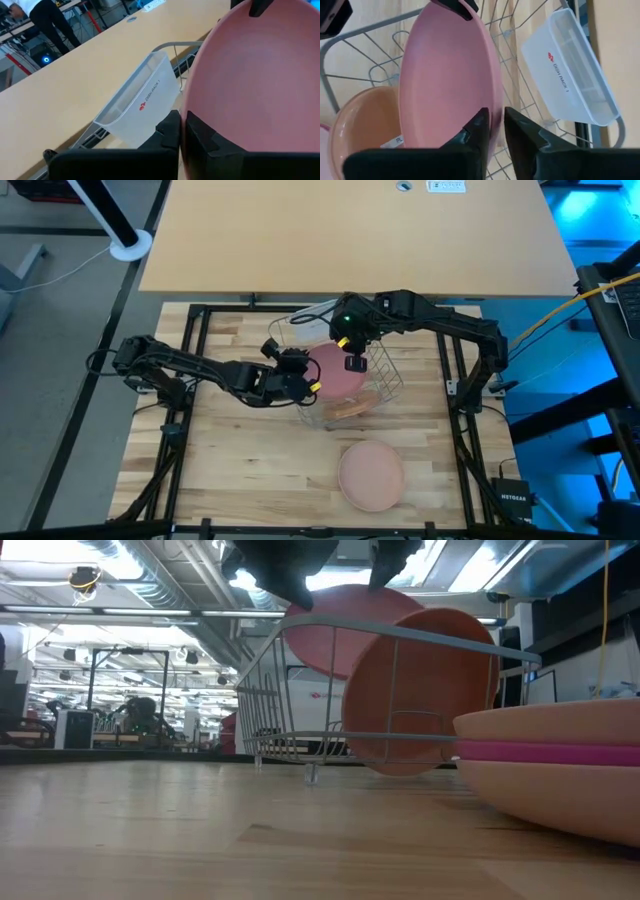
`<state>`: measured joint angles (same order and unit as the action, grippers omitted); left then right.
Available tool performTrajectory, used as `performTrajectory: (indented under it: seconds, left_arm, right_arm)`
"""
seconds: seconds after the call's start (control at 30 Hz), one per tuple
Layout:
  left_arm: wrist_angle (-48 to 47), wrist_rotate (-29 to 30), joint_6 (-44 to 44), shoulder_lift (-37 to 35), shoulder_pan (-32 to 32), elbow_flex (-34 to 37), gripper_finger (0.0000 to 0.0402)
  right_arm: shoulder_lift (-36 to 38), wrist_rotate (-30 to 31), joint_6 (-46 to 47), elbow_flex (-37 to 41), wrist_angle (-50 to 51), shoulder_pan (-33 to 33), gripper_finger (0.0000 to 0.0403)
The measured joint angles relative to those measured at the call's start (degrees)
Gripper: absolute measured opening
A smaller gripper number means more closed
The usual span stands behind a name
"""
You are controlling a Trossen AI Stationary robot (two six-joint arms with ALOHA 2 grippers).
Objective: Sort dishes
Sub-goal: Put the light pink plate in the dish rack
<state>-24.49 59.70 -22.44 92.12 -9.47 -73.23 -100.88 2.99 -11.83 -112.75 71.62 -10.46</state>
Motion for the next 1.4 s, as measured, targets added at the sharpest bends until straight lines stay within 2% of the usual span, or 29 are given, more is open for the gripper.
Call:
performTrajectory:
  seconds: [0.37, 0.5, 1.07, 1.3, 1.4]
  left_arm:
    - [1.85, 1.78, 1.6, 0.0, -1.64, 0.0, 0.0]
    - [2.4, 4.13, 3.16, 0.0, -2.19, 0.0, 0.0]
    - [2.9, 4.0, 4.67, 0.0, -2.21, 0.0, 0.0]
    - [2.97, 3.8, 4.39, -0.01, -2.21, -0.07, 0.0004]
    - [3.02, 3.76, 4.44, -0.07, -2.23, -0.11, 0.0014]
  right_arm:
    - [-0.3, -0.02, 0.03, -0.04, 0.65, -0.02, 0.0033]
    - [-0.59, -0.07, 0.02, -0.04, 0.25, -0.02, 0.0039]
    - [-0.72, -0.42, -0.02, -0.02, -1.02, -0.02, 0.0072]
    - [-0.74, 0.35, -0.03, -0.02, -1.34, -0.02, 0.0015]
    - [-0.74, 0.71, -0.45, 0.02, -1.49, -0.04, 0.0015]
